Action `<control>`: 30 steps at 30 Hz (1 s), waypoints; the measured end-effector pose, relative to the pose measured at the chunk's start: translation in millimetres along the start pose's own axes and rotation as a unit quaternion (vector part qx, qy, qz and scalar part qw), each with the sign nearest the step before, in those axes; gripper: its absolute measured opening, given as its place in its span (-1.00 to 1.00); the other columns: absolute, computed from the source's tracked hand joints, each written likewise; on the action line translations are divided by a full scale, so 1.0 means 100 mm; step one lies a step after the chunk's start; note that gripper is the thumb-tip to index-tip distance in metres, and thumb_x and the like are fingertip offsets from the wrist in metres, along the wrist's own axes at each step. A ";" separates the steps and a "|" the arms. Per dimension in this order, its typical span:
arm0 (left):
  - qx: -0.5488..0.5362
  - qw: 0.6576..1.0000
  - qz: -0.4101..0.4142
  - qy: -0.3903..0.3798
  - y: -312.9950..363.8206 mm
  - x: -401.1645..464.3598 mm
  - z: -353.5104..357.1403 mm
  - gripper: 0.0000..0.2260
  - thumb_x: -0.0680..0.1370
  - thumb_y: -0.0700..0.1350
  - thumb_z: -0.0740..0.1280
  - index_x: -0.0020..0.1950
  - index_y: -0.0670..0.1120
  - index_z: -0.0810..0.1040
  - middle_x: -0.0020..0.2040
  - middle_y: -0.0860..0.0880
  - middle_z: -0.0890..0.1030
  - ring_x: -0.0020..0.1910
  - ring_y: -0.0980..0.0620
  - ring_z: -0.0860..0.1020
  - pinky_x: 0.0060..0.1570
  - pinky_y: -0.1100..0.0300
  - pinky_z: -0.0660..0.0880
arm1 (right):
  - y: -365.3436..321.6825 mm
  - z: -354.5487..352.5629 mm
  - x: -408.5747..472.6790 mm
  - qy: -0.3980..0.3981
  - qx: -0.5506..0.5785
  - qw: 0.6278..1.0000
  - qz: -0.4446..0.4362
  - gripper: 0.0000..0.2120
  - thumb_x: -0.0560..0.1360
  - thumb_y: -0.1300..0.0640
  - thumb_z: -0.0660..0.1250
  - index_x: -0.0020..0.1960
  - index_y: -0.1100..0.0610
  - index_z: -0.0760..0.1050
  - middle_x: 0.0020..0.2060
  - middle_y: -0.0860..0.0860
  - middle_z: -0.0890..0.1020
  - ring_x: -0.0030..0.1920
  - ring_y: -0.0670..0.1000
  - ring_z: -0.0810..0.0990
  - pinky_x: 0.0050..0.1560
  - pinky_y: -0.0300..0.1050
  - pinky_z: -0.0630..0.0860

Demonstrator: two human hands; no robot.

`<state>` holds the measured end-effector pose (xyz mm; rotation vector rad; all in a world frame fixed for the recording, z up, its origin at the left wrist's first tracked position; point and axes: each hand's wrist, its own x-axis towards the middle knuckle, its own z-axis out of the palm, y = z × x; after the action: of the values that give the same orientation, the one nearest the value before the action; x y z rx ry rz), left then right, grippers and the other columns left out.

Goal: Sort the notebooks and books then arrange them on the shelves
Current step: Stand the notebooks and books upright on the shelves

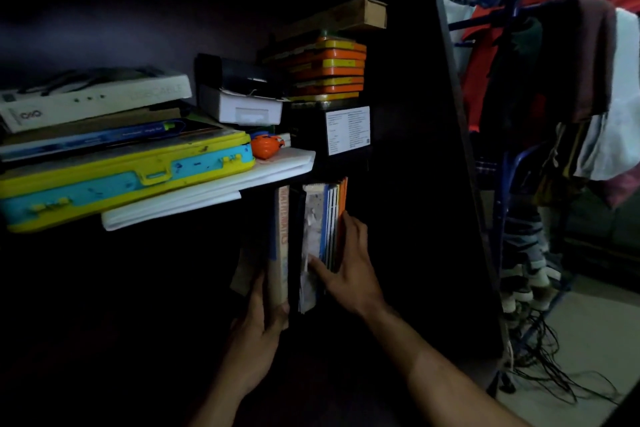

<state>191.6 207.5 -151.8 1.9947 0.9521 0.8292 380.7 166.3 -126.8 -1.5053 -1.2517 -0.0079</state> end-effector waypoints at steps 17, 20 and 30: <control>0.098 0.989 0.102 0.051 -0.15 0.05 0.04 -0.11 0.55 0.03 0.44 0.56 0.26 -0.22 0.64 0.07 -0.04 0.58 0.06 0.10 0.40 0.29 0.10 | 0.01 0.12 -0.14 -0.029 -0.120 0.992 0.033 -0.11 0.58 -0.31 0.14 0.63 0.05 -0.30 0.61 -0.04 -0.17 0.59 0.03 -0.09 0.59 0.01 0.04; 0.106 0.988 0.115 -0.002 -0.17 0.06 0.07 -0.05 0.55 0.03 0.43 0.54 0.23 -0.32 0.63 0.13 -0.12 0.57 0.18 0.00 0.36 0.47 -0.01 | 0.04 0.08 -0.12 -0.034 -0.131 0.990 0.036 -0.06 0.49 -0.44 0.00 0.63 0.02 -0.31 0.61 -0.06 -0.21 0.59 0.02 -0.15 0.59 0.08 0.03; 0.094 0.986 0.140 -0.008 -0.18 0.07 0.09 -0.06 0.55 0.02 0.44 0.56 0.25 -0.29 0.59 0.27 -0.13 0.54 0.26 0.01 0.39 0.42 0.06 | 0.00 0.09 -0.11 -0.011 -0.097 0.994 0.057 -0.05 0.42 -0.38 0.02 0.65 0.03 -0.21 0.60 -0.10 -0.14 0.58 0.00 -0.06 0.57 0.02 0.07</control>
<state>195.8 218.0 -169.9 2.3316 0.7744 0.8995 370.5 165.2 -137.4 -1.7475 -1.2093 -0.0389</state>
